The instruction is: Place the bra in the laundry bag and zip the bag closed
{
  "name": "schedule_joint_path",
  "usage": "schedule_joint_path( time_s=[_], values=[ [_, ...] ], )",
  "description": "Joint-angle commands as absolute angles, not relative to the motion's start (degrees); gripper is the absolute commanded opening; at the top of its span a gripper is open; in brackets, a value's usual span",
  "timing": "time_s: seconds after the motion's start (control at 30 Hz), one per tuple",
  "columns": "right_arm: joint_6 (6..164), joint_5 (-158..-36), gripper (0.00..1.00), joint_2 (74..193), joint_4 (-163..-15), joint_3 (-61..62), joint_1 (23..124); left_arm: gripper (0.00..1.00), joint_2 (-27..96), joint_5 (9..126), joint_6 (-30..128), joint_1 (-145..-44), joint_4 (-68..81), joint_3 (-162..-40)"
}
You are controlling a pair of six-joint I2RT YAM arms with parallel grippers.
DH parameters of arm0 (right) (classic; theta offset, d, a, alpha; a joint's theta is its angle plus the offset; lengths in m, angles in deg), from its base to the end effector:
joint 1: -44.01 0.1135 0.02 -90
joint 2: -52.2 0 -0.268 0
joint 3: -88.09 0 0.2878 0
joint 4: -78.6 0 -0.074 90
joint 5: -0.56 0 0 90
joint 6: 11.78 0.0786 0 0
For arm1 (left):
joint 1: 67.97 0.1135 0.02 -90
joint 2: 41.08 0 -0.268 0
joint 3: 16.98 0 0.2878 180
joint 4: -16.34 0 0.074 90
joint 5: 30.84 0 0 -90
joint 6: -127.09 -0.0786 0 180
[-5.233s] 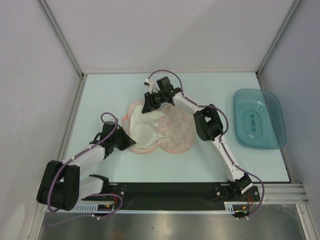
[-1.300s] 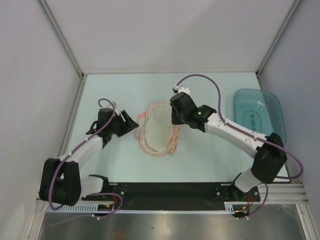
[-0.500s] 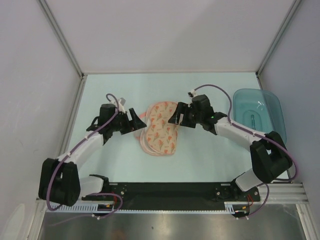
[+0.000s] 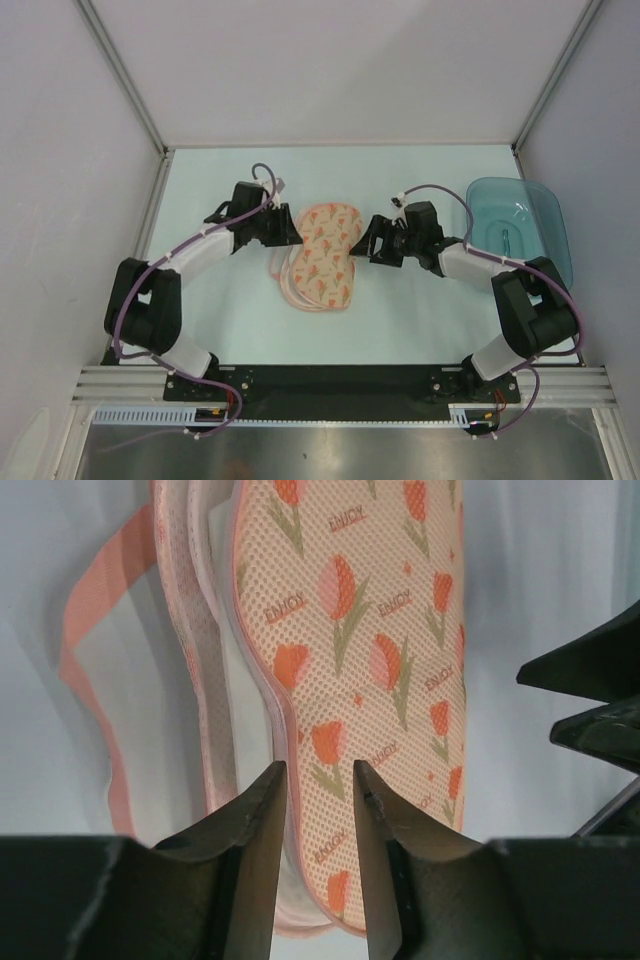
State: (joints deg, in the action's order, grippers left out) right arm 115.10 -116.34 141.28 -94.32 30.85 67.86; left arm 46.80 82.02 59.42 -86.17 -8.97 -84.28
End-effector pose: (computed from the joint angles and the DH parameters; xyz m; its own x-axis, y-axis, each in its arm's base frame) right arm 0.3261 0.1831 0.1391 -0.8692 0.2009 -0.4518 -0.2011 0.6910 0.6943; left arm 0.3528 -0.1481 0.1750 -0.8379 -0.0931 -0.5379 0.2447 0.8168 -0.5225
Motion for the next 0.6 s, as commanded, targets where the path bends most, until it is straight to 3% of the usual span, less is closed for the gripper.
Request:
schedule_joint_path(
  time_s=[0.0,0.27,0.43,0.57],
  values=[
    [115.2,-118.4,0.83,141.2,-98.6,31.1,68.1,0.4,50.9,72.5,56.0,-90.2,-14.6,-92.4],
    [113.5,-113.3,0.83,136.9,-94.3,32.3,72.5,0.35,55.8,57.7,53.9,-95.9,-20.1,-97.6],
    [115.0,-113.0,0.83,134.8,-96.4,35.0,74.1,0.25,58.1,57.8,53.6,-97.0,-20.5,-98.4],
    [115.5,-112.2,0.82,133.8,-96.1,35.2,76.7,0.26,59.7,57.0,54.1,-97.7,-20.7,-98.9]
  ],
)
